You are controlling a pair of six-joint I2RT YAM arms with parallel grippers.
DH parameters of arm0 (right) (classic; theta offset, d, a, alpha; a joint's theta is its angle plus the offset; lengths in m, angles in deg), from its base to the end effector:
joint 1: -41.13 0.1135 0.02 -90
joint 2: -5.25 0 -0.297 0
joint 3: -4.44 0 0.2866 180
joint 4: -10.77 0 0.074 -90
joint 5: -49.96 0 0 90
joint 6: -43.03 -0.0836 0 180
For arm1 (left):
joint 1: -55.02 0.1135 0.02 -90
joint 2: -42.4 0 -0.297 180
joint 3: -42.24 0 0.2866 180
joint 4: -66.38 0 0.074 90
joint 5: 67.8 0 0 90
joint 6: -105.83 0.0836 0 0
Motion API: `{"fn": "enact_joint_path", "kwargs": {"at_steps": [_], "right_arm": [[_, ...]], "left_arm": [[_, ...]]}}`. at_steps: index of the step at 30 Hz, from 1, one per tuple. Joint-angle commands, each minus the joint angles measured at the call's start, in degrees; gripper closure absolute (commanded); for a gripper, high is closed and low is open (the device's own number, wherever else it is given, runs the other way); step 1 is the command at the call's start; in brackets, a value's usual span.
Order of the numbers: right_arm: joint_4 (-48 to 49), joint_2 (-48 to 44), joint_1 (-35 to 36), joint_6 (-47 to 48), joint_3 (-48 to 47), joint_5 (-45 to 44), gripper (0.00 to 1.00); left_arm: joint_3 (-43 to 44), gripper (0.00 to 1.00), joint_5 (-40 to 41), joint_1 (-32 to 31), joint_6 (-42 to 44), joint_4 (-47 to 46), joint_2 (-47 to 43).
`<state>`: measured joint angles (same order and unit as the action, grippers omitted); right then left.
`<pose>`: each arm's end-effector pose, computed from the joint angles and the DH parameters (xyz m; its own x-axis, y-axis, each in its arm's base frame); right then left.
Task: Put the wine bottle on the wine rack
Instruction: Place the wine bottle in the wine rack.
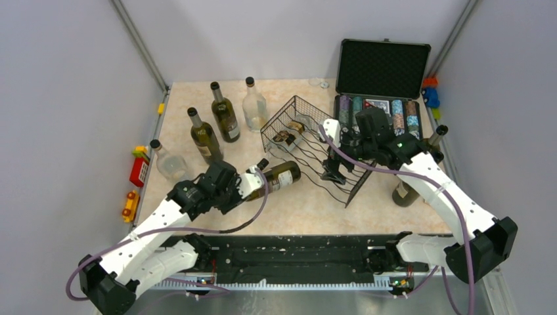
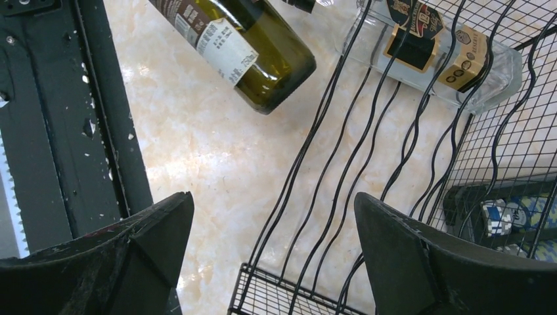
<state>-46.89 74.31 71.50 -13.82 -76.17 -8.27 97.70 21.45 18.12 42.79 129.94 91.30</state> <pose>0.2325 0.1872 0.3437 -0.1133 -0.6052 -0.7879 -0.9636 0.2604 -0.0614 0.1555 -0.1181 0.2379 -0.3230 0.8094 -0.4904 0.8443 0.4806 0.2371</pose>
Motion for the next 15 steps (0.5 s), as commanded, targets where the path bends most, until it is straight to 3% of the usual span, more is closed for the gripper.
{"fn": "enact_joint_path", "kwargs": {"at_steps": [1, 15], "right_arm": [[2.8, -2.5, -1.1, -1.3, 1.1, 2.2, 0.06], [4.0, -3.7, -1.4, -1.3, 3.5, 2.8, 0.06]], "left_arm": [[-0.8, 1.0, -2.7, 0.1, -6.0, -13.9, 0.3], [-1.8, 1.0, -4.9, 0.1, -5.1, -17.4, 5.8]]}}
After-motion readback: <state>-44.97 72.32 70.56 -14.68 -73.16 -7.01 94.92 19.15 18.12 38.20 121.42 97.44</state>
